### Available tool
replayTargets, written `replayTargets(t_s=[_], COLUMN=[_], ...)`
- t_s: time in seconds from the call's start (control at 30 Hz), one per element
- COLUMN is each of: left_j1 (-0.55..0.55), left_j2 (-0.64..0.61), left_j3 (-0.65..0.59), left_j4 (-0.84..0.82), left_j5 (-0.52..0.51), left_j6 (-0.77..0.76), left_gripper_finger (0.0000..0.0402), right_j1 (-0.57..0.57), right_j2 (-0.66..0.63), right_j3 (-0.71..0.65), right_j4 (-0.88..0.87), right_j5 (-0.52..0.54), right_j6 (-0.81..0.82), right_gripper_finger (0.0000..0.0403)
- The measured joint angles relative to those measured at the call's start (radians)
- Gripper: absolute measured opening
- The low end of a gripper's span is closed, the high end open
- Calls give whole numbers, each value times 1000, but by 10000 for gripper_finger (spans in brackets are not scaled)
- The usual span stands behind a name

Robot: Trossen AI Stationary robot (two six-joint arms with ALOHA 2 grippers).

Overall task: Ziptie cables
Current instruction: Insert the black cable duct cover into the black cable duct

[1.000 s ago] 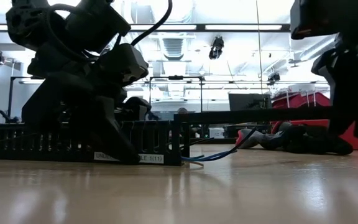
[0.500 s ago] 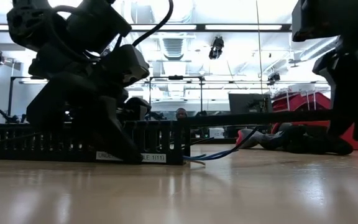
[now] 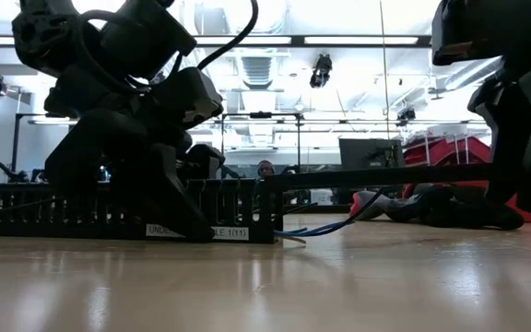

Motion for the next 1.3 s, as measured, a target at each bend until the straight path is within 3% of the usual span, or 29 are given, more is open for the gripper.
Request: replayTargets(t_s=[0.53, 1.3], left_j1=[-1, -2], left_j2=[0, 0], left_j3=[0, -1], left_j4=[1, 1], left_j5=[8, 11], left_j6=[24, 17], left_gripper_finger=[237, 236], right_j1=[-28, -58], right_j2=[0, 0], right_j3=[0, -2], right_j4=[10, 67], right_j5=[-22, -98], right_j6=[-160, -181], right_gripper_finger=[213, 213])
